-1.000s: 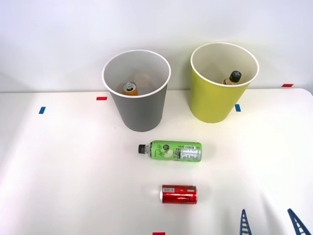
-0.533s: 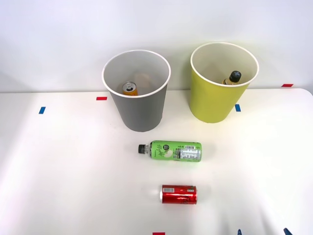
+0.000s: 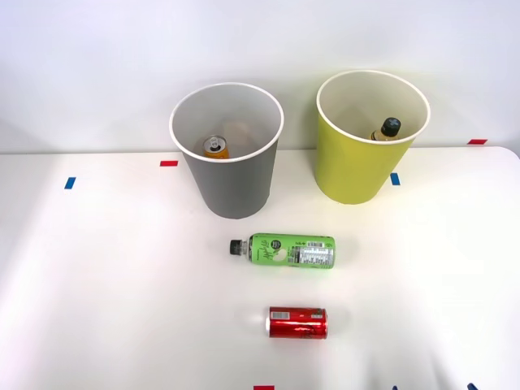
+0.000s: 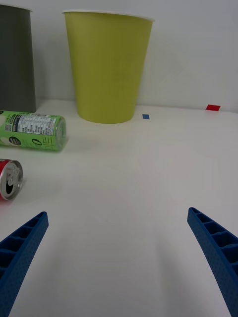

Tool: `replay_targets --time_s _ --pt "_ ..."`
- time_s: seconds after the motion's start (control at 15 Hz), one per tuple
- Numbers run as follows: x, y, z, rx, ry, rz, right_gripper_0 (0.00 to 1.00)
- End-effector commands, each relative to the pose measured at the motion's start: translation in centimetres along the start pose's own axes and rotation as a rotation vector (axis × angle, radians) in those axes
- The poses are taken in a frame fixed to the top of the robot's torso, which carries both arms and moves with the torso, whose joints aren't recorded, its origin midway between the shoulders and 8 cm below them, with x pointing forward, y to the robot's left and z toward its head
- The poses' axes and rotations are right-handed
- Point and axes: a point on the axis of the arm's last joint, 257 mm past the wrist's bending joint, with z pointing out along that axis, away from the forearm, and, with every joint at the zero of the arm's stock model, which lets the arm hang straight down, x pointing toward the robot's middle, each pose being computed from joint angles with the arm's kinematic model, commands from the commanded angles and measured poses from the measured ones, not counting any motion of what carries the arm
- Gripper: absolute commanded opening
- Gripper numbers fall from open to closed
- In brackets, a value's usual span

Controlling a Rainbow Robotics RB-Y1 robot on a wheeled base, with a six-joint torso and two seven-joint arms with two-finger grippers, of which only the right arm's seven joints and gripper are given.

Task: Put cans in the gray bin, plastic bottles in the light green bin

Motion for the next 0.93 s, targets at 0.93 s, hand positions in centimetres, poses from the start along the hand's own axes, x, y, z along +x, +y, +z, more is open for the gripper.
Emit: replay_targets --time_s 0.93 --pt "-0.15 0.49 0.24 0.008 -0.006 0.01 0.97"
